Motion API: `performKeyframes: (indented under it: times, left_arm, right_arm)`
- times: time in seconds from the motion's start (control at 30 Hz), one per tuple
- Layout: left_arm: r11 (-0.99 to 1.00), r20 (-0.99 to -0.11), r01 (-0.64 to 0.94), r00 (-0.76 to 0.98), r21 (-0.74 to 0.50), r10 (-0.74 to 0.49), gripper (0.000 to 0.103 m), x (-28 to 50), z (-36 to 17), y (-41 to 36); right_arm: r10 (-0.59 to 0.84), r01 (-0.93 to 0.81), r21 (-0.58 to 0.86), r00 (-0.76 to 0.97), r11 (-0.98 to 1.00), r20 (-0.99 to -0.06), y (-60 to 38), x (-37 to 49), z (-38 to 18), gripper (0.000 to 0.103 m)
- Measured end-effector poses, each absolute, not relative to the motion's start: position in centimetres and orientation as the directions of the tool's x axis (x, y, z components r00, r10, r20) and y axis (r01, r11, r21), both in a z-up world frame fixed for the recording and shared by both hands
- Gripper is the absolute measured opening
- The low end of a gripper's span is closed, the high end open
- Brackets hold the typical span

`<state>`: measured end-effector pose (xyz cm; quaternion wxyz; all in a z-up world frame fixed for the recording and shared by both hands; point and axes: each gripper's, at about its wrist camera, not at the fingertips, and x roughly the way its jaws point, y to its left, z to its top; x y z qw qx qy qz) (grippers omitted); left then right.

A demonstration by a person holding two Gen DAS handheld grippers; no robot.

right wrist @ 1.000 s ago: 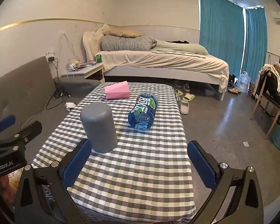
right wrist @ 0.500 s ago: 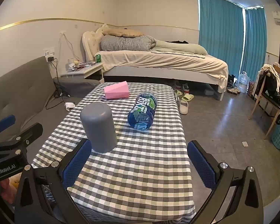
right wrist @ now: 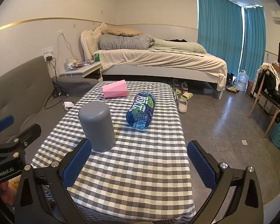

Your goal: Flip cup upside down

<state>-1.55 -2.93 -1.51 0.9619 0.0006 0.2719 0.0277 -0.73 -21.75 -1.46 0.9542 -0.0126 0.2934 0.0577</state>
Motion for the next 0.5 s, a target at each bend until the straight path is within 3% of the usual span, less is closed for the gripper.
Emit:
performKeyframes:
  times: [0.5]
  left_arm:
    - [0.998, -0.528, -0.055, 0.847, 0.018, 0.056, 0.103, -1.48, -1.49, -2.93]
  right_arm:
    - [0.097, -0.110, 0.013, 0.819, 0.994, -0.566, -21.90, -0.58, -1.58, 0.103]
